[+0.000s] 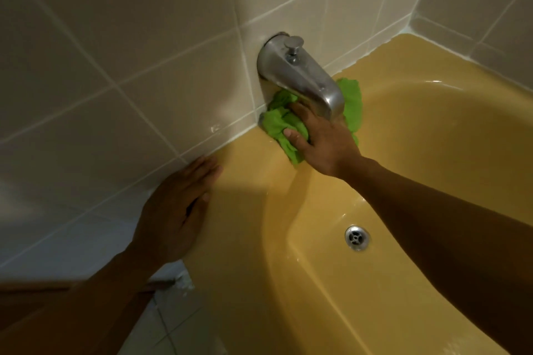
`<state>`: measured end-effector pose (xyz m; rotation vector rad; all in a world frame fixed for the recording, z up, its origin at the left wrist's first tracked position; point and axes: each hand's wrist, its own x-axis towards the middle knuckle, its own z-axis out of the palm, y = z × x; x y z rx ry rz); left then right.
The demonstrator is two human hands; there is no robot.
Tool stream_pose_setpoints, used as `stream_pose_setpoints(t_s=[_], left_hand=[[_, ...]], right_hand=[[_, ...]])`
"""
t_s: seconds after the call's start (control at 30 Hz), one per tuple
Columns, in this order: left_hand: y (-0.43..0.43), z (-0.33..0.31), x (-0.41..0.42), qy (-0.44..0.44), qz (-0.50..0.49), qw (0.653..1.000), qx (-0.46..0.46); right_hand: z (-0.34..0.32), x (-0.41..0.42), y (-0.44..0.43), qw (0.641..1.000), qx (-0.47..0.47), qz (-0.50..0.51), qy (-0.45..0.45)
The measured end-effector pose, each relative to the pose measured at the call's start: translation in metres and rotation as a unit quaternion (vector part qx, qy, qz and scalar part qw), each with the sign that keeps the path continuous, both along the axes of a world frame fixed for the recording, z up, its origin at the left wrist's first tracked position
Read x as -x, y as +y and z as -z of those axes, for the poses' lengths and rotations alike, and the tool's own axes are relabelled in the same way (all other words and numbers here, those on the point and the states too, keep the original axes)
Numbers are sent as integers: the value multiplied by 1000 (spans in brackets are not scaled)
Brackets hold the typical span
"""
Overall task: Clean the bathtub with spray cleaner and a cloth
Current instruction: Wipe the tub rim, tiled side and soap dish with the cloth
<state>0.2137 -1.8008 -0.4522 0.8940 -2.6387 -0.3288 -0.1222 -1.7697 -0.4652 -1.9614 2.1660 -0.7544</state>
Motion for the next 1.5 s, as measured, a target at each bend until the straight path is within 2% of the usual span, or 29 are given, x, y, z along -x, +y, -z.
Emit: stream_pose_setpoints(t_s=[0.2,0.3,0.53,0.7,0.83,1.0,1.1,1.27,1.4,1.5], left_hand=[[4,4,1,39,-41,998,-24],[7,4,4,80,-72,993,-54],[9,7,8,139,-125,978,-96],[11,7,8,160,-137,975,-76],[10,12,3,148,-108,983,-20],[18,20,-15,99,-77,991,40],[30,27,-26,71,-103,992,27],[38,29,-29,87,-102,991,13],[51,32,-30,111,-129,985,-37],[70,27,-26,134,-174,968,-122]], right_hand=[[0,-25,-11,996,-10,70,-45],[3,-38,-4,999,-14,35,-14],[4,-93,9,998,19,-55,-26],[5,-113,13,992,87,-71,-58],[6,-115,15,991,86,-75,-65],[8,-108,25,997,17,-74,-25],[2,-107,22,998,-31,-49,-27],[-7,-111,13,998,-57,8,6],[-10,-123,16,997,-68,31,-7],[-16,-124,18,996,-93,9,-2]])
